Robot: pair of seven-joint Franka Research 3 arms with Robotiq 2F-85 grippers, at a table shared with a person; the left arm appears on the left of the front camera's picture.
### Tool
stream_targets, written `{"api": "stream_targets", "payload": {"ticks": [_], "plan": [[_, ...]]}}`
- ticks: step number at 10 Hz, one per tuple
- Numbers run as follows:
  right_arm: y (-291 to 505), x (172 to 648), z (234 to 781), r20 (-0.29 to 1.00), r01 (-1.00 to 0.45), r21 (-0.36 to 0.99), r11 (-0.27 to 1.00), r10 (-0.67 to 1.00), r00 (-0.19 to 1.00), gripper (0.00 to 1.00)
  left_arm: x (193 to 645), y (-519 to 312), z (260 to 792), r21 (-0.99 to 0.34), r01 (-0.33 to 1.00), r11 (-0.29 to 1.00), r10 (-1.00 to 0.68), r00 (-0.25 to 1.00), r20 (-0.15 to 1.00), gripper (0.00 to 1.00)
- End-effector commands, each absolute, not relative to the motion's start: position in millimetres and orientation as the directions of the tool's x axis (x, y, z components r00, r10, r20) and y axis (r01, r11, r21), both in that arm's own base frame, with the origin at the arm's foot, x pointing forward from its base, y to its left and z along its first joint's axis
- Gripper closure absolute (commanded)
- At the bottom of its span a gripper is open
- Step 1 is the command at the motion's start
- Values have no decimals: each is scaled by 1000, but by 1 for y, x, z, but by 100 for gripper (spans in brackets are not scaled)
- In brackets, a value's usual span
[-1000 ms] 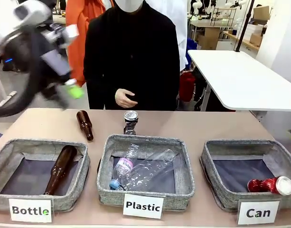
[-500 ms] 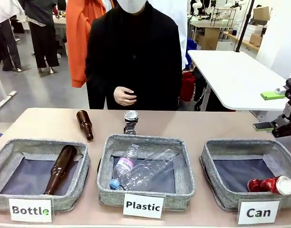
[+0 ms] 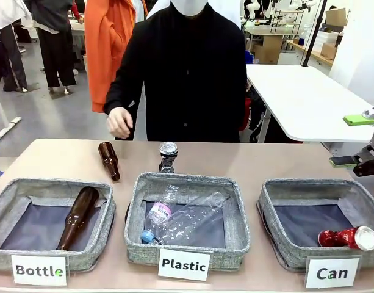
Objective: Sort the can waste into the basket.
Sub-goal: Pick up the can waste from the table and place it in the right Fabric basket.
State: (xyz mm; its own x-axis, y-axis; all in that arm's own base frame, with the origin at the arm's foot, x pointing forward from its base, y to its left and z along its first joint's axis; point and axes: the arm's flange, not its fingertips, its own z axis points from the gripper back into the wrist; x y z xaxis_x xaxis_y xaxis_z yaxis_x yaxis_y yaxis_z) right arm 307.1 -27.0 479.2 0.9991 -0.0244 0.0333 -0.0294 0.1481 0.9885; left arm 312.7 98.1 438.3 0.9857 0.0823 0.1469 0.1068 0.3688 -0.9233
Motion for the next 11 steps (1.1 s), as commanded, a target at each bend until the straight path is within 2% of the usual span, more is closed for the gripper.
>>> {"api": "stream_targets", "payload": {"ticks": [1,5,6,7,9,11], "plan": [[-26,305,481,33,-30,989,141,-16,999,0,310,108,438,-930,94,354,95,986,136,0],[-27,307,479,33,-29,989,148,-24,999,0,310,108,438,-930,94,354,95,986,136,0],[-3,299,487,122,-141,938,316,79,989,0,310,108,438,-930,94,354,95,986,136,0],[22,327,490,190,-272,855,442,222,956,0,310,108,438,-930,94,354,95,986,136,0],[65,381,491,335,-493,610,620,363,870,0,310,108,438,-930,94,354,95,986,136,0],[106,406,483,497,-709,476,520,507,705,0,312,106,437,-926,94,366,101,985,140,0]]}}
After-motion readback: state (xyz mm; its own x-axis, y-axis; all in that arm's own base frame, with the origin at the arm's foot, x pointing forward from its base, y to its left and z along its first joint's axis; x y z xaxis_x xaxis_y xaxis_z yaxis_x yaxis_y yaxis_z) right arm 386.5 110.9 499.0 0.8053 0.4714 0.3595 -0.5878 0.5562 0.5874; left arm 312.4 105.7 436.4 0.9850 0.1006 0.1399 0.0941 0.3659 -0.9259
